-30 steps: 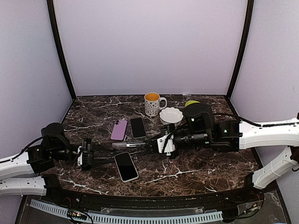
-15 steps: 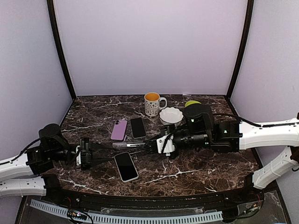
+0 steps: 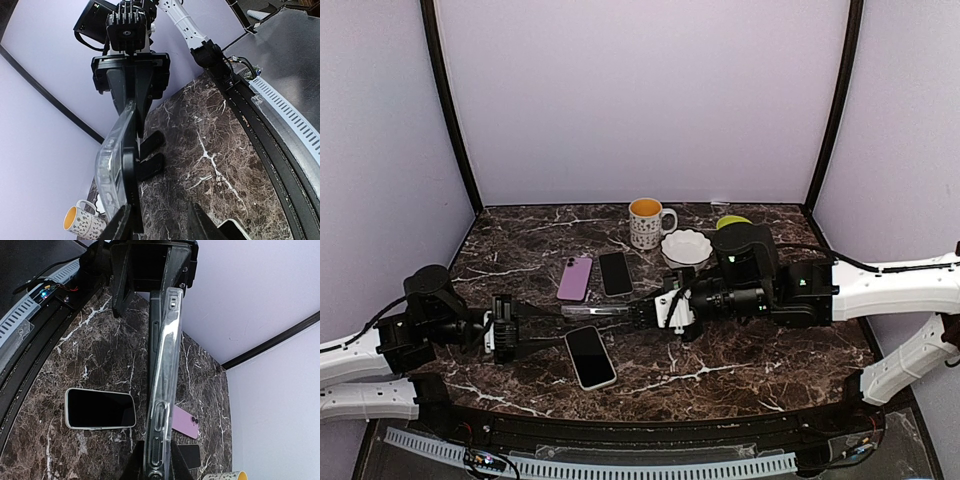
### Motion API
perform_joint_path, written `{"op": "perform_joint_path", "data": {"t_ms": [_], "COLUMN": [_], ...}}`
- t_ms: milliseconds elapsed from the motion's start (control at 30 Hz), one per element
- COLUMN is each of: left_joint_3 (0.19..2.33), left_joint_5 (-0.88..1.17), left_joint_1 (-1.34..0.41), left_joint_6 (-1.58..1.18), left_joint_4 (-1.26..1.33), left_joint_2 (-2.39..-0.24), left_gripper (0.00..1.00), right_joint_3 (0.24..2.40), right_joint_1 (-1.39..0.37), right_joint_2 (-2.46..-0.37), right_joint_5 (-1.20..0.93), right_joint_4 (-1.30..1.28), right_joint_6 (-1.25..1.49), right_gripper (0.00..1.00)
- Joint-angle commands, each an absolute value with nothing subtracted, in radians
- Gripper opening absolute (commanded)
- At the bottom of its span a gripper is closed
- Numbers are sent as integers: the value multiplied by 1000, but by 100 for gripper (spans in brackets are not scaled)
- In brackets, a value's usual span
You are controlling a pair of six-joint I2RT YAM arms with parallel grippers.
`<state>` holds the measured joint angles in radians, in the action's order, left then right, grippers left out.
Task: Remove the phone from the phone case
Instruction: Pass from the right arm to the left
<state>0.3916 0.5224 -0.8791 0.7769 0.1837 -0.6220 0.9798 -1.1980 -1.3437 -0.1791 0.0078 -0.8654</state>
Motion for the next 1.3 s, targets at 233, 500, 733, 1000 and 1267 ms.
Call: {"op": "perform_joint_path", "data": {"t_ms": [233, 500, 733, 1000, 1267], "left_joint_3": [388, 382, 381, 357, 354], "left_joint_5": [437, 387, 401, 449, 467], "left_joint_1": [-875, -875, -875, -875, -875], "left_joint_6": [742, 734, 738, 750, 744], "left_joint_4": [260, 289, 304, 339, 342], "left_joint_2": [-649, -649, -635, -585, -577], "left_gripper": [44, 45, 36, 32, 30], "right_joint_3": [1030, 1030, 1023, 1016, 1026], "right_joint_1": [-1259, -1269, -1271, -1271, -1276], "right_joint_2": [-1372, -1381, -1397, -1434, -1474], "right_joint_5": [-279, -295, -298, -292, -208], "right_joint_4": [165, 187, 216, 263, 300], "right_joint_6": [-848, -833, -820, -802, -792], "right_gripper": [0, 0, 0, 0, 0]}}
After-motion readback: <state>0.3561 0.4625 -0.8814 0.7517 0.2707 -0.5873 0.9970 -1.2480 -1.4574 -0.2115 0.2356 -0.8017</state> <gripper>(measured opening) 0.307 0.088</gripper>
